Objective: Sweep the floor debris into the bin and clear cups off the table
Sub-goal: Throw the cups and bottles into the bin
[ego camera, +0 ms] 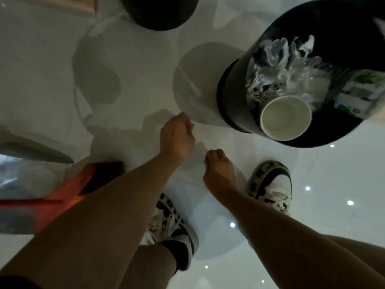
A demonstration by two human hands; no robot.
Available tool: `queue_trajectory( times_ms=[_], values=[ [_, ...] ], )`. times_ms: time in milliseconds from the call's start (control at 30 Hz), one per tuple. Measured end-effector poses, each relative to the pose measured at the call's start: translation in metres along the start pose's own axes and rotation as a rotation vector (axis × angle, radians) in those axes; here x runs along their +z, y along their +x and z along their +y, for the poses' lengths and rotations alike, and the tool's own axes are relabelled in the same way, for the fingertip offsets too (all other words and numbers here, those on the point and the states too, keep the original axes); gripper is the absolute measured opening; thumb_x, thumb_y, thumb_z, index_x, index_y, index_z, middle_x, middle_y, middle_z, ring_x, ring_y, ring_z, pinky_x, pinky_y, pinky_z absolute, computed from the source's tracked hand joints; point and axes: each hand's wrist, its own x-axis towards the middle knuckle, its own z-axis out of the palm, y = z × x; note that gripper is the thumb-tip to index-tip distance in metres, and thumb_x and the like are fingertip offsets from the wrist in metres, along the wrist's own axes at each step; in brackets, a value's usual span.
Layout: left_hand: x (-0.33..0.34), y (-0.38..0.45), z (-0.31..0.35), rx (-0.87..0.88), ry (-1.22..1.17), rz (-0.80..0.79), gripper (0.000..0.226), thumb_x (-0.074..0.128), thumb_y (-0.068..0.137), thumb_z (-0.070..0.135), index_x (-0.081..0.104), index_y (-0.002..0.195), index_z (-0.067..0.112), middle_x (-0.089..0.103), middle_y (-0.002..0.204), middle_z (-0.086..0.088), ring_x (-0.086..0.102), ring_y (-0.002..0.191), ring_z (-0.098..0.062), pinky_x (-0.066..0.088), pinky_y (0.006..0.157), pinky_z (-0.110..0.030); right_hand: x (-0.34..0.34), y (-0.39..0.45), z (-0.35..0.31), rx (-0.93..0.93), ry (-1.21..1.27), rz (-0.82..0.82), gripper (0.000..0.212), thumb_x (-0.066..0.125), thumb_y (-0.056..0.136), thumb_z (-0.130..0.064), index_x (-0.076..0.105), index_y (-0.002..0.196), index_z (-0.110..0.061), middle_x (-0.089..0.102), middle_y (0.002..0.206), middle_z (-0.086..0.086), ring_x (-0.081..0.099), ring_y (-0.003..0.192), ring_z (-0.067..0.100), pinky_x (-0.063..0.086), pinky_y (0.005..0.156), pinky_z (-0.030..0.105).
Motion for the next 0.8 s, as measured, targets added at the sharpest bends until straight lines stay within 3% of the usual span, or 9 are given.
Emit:
queue_trajectory(
  times_ms=[100, 200, 300, 367, 467, 567, 667, 733, 800],
  values=[
    [-0.049, -0.054, 0.038, -0.055, -0.054, 0.093, 0.006, 0.058, 0.098, 0.012, 0.060, 0.091, 0.012, 0.069, 0.088, -0.004, 0.062, 0.079, -0.021, 0.040, 0.068, -0.027, -0.065, -0.032, -0.046, 0.023, 0.179, 0.151, 0.017, 0.055, 0.094, -0.008, 0.066, 0.106, -0.012, 0.064, 0.093, 0.008, 0.061, 0.072, 0.027, 0.037, 0.062, 0.025],
    [-0.105, -0.090, 0.094, -0.063, -0.095, 0.222, 0.006, 0.057, 0.099, 0.015, 0.061, 0.095, 0.013, 0.065, 0.084, 0.001, 0.055, 0.074, -0.015, 0.035, 0.067, -0.026, -0.146, -0.060, -0.088, -0.033, 0.255, 0.358, 0.018, 0.058, 0.094, -0.008, 0.068, 0.108, -0.009, 0.068, 0.091, 0.009, 0.063, 0.073, 0.026, 0.041, 0.063, 0.024],
    [-0.153, -0.111, 0.158, 0.019, -0.162, 0.262, 0.004, 0.058, 0.097, 0.011, 0.062, 0.096, 0.011, 0.069, 0.087, -0.004, 0.061, 0.078, -0.022, 0.038, 0.066, -0.029, -0.226, -0.080, -0.113, -0.040, 0.261, 0.487, 0.017, 0.058, 0.094, -0.010, 0.068, 0.108, -0.009, 0.065, 0.093, 0.010, 0.062, 0.075, 0.026, 0.042, 0.063, 0.025],
    [-0.174, -0.117, 0.200, 0.070, -0.194, 0.243, 0.004, 0.060, 0.096, 0.011, 0.063, 0.094, 0.009, 0.069, 0.085, -0.007, 0.063, 0.079, -0.028, 0.044, 0.066, -0.035, -0.271, -0.081, -0.118, 0.061, 0.304, 0.520, 0.022, 0.057, 0.094, -0.015, 0.065, 0.113, -0.010, 0.061, 0.105, 0.012, 0.060, 0.086, 0.028, 0.043, 0.068, 0.028],
    [-0.189, -0.114, 0.250, 0.099, -0.179, 0.166, 0.008, 0.058, 0.095, 0.010, 0.065, 0.092, 0.011, 0.069, 0.085, -0.008, 0.063, 0.080, -0.029, 0.047, 0.067, -0.036, -0.324, -0.065, -0.113, 0.299, 0.459, 0.328, 0.051, 0.062, 0.089, -0.018, 0.047, 0.138, -0.011, 0.048, 0.133, 0.015, 0.051, 0.115, 0.031, 0.047, 0.094, 0.039],
    [-0.194, -0.119, 0.273, 0.035, -0.131, 0.066, 0.028, 0.050, 0.098, 0.009, 0.068, 0.117, 0.016, 0.071, 0.106, -0.011, 0.063, 0.098, -0.030, 0.044, 0.075, -0.029, -0.359, -0.062, -0.102, 0.406, 0.654, 0.041, 0.079, 0.064, 0.084, -0.020, 0.027, 0.153, -0.021, 0.042, 0.148, 0.013, 0.046, 0.131, 0.032, 0.045, 0.105, 0.049],
    [-0.203, -0.151, 0.277, -0.034, -0.137, 0.017, 0.032, 0.051, 0.099, 0.011, 0.064, 0.128, 0.016, 0.068, 0.119, -0.013, 0.061, 0.110, -0.033, 0.049, 0.089, -0.036, -0.386, -0.098, -0.088, 0.429, 0.660, 0.011, 0.076, 0.065, 0.084, -0.023, 0.033, 0.152, -0.028, 0.059, 0.135, 0.006, 0.057, 0.120, 0.029, 0.050, 0.101, 0.047],
    [-0.214, -0.181, 0.273, -0.056, -0.088, 0.016, 0.022, 0.054, 0.097, 0.010, 0.070, 0.110, 0.015, 0.072, 0.108, -0.009, 0.063, 0.102, -0.031, 0.047, 0.081, -0.032, -0.401, -0.135, -0.078, 0.470, 0.655, 0.006, 0.064, 0.066, 0.084, -0.023, 0.045, 0.145, -0.027, 0.065, 0.124, 0.004, 0.062, 0.109, 0.026, 0.052, 0.098, 0.045],
    [-0.229, -0.210, 0.274, -0.074, -0.006, -0.041, 0.016, 0.055, 0.095, 0.013, 0.070, 0.095, 0.017, 0.072, 0.099, -0.005, 0.063, 0.096, -0.028, 0.045, 0.075, -0.030, -0.415, -0.175, -0.073, 0.543, 0.703, -0.030, 0.061, 0.068, 0.085, -0.022, 0.050, 0.144, -0.022, 0.061, 0.133, 0.006, 0.063, 0.110, 0.024, 0.053, 0.098, 0.042]
  ],
)
